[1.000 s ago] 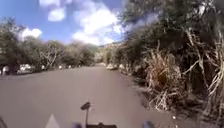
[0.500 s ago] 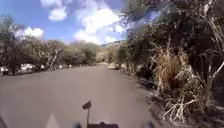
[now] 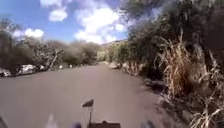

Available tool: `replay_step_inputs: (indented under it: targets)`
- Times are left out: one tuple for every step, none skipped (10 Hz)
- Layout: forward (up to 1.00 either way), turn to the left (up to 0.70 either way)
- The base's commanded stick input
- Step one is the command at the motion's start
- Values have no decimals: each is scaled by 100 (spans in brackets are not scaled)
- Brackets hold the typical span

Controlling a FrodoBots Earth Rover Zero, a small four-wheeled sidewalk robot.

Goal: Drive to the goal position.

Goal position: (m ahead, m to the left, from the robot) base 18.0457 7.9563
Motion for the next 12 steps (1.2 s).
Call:
replay_step_inputs:
  targets:
    - [70,0]
    - [70,0]
    - [70,0]
    - [70,0]
    - [70,0]
    - [70,0]
    - [70,0]
    - [70,0]
    - [70,0]
    - [70,0]
    - [70,0]
    - [70,0]
